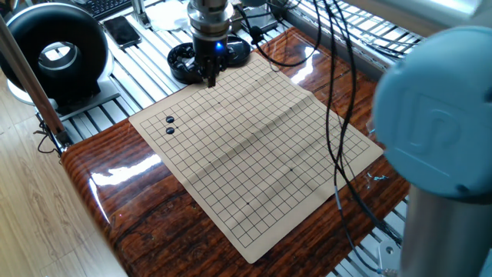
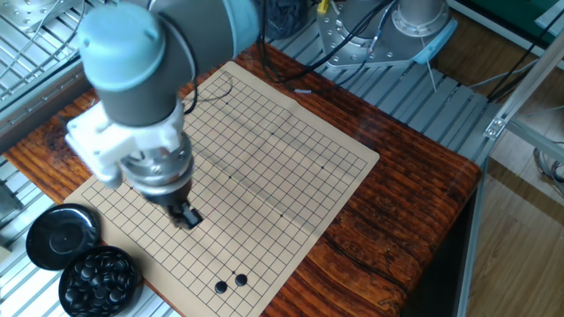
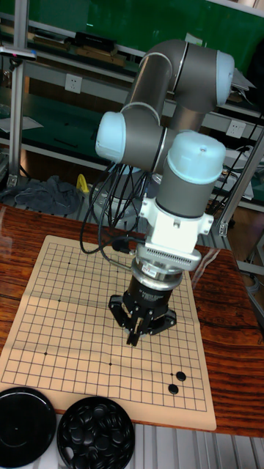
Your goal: Play the first move as black on the 3-4 point in the upper right corner of the Go board
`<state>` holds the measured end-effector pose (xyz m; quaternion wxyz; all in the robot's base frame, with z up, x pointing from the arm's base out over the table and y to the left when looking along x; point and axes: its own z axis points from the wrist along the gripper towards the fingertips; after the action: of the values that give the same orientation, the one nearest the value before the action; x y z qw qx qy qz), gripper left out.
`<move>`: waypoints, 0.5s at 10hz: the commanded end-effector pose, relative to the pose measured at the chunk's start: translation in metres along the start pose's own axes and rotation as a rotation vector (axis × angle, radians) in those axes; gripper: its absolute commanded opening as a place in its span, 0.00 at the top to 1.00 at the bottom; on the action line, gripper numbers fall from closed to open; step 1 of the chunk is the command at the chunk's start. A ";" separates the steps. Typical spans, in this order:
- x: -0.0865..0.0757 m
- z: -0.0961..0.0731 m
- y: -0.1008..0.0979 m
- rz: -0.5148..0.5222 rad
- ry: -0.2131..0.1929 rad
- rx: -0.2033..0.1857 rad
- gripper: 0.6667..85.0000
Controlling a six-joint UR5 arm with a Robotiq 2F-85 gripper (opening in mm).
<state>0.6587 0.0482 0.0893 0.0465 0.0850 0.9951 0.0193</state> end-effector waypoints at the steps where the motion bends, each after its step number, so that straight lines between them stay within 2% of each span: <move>1: 0.029 -0.007 0.008 0.044 0.002 -0.044 0.99; 3: 0.043 -0.002 0.014 0.065 -0.008 -0.056 0.99; 5: 0.056 0.006 0.021 0.080 0.003 -0.066 0.99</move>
<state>0.6224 0.0673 0.0849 0.0488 0.1101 0.9919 0.0404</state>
